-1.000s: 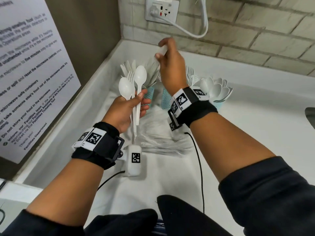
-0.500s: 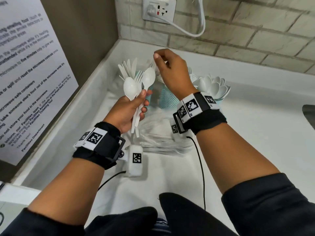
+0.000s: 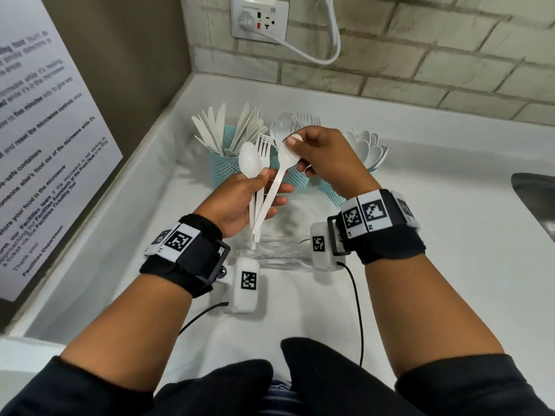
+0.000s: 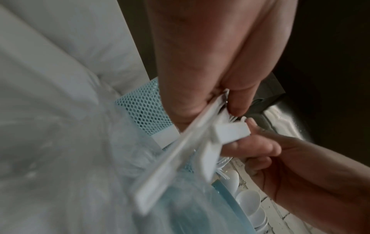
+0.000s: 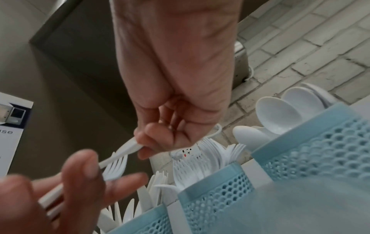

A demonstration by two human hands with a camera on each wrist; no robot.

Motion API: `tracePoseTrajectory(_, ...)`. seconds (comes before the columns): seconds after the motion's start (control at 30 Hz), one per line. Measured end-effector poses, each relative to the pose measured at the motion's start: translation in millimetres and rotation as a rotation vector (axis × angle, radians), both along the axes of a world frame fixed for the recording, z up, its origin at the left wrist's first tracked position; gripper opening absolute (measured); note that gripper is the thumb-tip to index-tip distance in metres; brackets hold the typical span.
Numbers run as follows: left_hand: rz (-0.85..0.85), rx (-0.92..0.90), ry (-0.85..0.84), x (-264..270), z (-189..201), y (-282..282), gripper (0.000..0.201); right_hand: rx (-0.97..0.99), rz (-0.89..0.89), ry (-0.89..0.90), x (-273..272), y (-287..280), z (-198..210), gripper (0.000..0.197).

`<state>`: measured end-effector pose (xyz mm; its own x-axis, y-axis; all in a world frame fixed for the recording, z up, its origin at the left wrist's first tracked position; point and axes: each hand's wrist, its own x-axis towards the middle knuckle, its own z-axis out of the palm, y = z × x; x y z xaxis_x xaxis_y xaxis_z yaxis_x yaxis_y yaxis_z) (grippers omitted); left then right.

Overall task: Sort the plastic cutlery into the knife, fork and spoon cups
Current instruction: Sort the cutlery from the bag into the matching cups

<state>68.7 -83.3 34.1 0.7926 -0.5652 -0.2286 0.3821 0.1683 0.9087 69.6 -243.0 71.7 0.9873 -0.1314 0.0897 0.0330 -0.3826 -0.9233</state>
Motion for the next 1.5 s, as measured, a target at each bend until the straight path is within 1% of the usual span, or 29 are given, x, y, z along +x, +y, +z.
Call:
tracePoseTrajectory(0.07,-0.023,0.026,-0.018,-1,-1,-1,0.029,0.055,0.012,-0.03,-5,-2,-1,0.005)
tracePoseTrajectory(0.1,-0.036,0.038,-0.026,-1,-1,-2,0.03,0.062,0.015,-0.042,-7,-2,-1,0.006)
tracePoseTrajectory(0.2,-0.058,0.049,-0.026,-3,-4,-6,0.032,-0.016,-0.01,-0.051,-8,0,-4,0.004)
tracePoseTrajectory(0.27,-0.042,0.041,-0.008,-3,-6,-9,0.031,-0.068,-0.036,-0.039,-9,2,-6,0.005)
tracePoseTrajectory(0.33,-0.034,0.055,-0.031,-3,-8,-12,0.025,-0.125,-0.056,-0.037,-12,4,-7,0.005)
tracePoseTrajectory(0.43,-0.088,0.172,-0.185,-4,-11,-15,0.009,-0.199,-0.077,-0.031,-14,8,-8,0.006)
tracePoseTrajectory(0.5,-0.11,0.259,-0.265,-5,-13,-16,0.015,-0.191,-0.09,0.012,-15,11,-8,0.015)
tracePoseTrajectory(0.6,-0.072,0.37,-0.299,-5,-15,-20,0.015,-0.131,-0.091,0.082,-19,17,-4,0.033)
tracePoseTrajectory(0.63,-0.054,0.413,-0.322,-6,-16,-22,0.022,-0.138,-0.074,0.09,-21,19,-3,0.038)
tracePoseTrajectory(0.67,-0.043,0.451,-0.356,-7,-16,-25,0.028,-0.166,-0.058,0.088,-23,20,-4,0.04)
tracePoseTrajectory(0.77,-0.018,0.526,-0.464,-9,-14,-30,0.038,-0.288,-0.064,0.078,-25,22,-11,0.042)
tracePoseTrajectory(0.8,-0.018,0.544,-0.462,-9,-13,-31,0.038,-0.282,-0.068,0.089,-23,21,-14,0.04)
tracePoseTrajectory(0.83,-0.018,0.538,-0.445,-10,-14,-31,0.03,-0.232,-0.061,0.105,-22,19,-16,0.036)
tracePoseTrajectory(0.9,-0.023,0.45,-0.349,-11,-14,-30,0.005,-0.073,-0.028,0.136,-23,15,-16,0.023)
tracePoseTrajectory(0.93,-0.018,0.414,-0.304,-10,-16,-28,0.014,-0.014,-0.024,0.151,-23,13,-17,0.023)
tracePoseTrajectory(0.97,-0.019,0.382,-0.264,-9,-18,-27,0.017,0.022,-0.027,0.161,-23,10,-17,0.026)
tracePoseTrajectory(1.03,-0.037,0.308,-0.221,-7,-18,-25,0.011,0.043,-0.028,0.153,-22,6,-18,0.029)
tracePoseTrajectory(1.1,-0.057,0.244,-0.177,-6,-16,-24,0.007,0.041,-0.031,0.151,-22,4,-20,0.024)
tracePoseTrajectory(1.2,-0.011,0.159,-0.087,-7,-15,-27,0.003,0.007,-0.047,0.141,-23,1,-23,0.016)
tracePoseTrajectory(1.23,0.018,0.135,-0.041,-7,-15,-27,0.01,-0.004,-0.065,0.135,-22,0,-24,0.011)
tracePoseTrajectory(1.27,0.047,0.117,-0.006,-7,-13,-28,0.016,-0.008,-0.091,0.124,-22,-1,-25,0.011)
tracePoseTrajectory(1.3,0.067,0.102,0.013,-6,-14,-28,0.02,-0.005,-0.125,0.108,-22,-2,-26,0.015)
tracePoseTrajectory(1.4,0.07,0.109,-0.001,-4,-12,-30,0.021,0.037,-0.198,0.077,-20,-6,-31,0.022)
tracePoseTrajectory(1.47,0.054,0.139,-0.036,-5,-9,-33,0.022,0.071,-0.206,0.096,-19,-7,-31,0.018)
tracePoseTrajectory(1.5,0.043,0.157,-0.055,-5,-8,-35,0.024,0.083,-0.22,0.096,-20,-8,-31,0.012)
